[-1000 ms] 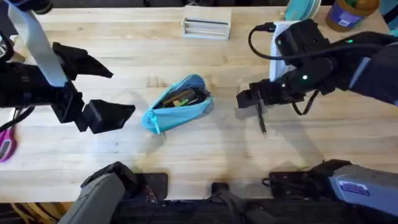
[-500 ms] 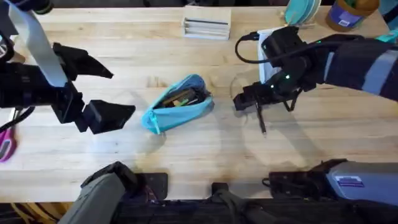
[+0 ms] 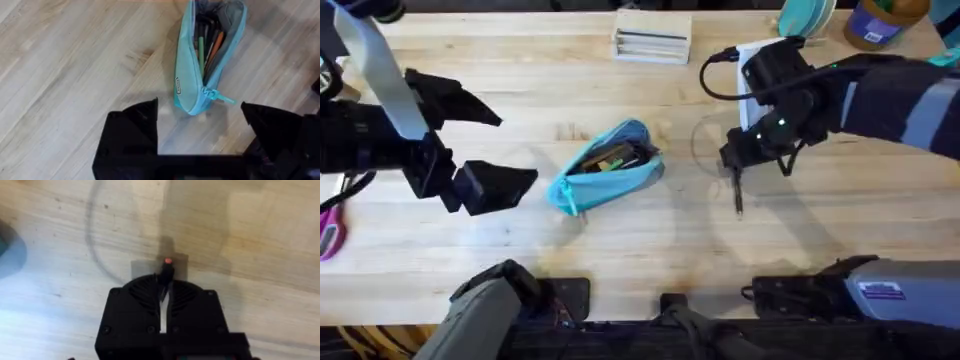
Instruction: Unzip the bag, pick up the pens from the table one at a time and place them inside, then zip the bag closed.
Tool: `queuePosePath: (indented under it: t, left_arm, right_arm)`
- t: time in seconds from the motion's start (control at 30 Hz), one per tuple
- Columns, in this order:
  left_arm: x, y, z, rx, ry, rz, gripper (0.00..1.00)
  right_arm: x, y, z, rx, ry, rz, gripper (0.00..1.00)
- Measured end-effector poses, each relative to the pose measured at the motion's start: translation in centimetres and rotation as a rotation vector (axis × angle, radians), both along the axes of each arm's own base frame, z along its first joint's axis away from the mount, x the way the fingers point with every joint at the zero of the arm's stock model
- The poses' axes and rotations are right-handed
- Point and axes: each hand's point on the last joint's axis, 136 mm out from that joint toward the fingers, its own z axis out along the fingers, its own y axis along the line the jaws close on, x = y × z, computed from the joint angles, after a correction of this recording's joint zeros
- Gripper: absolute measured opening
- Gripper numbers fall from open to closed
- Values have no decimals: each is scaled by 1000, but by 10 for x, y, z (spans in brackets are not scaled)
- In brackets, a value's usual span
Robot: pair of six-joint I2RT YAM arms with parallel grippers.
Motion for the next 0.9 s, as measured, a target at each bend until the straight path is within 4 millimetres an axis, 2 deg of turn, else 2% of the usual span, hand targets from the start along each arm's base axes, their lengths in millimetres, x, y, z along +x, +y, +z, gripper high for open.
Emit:
queuePosePath:
  t: [0.2, 0.33, 0.4, 0.63, 0.9]
  left_arm:
    - [0, 0, 0, 0, 0, 0, 993]
    - [0, 0, 0, 0, 0, 0, 994]
    - [0, 0, 0, 0, 0, 0, 994]
    - [0, 0, 0, 0, 0, 0, 993]
    - [0, 0, 0, 0, 0, 0, 993]
  right_arm:
    - [-1, 0, 0, -4, 9, 5, 48]
    - [-7, 1, 3, -17, 77, 57, 47]
    - [-1, 4, 9, -15, 74, 77, 47]
    - [48, 33, 62, 87, -88, 147, 45]
    - [79, 91, 125, 331, -269, 403, 41]
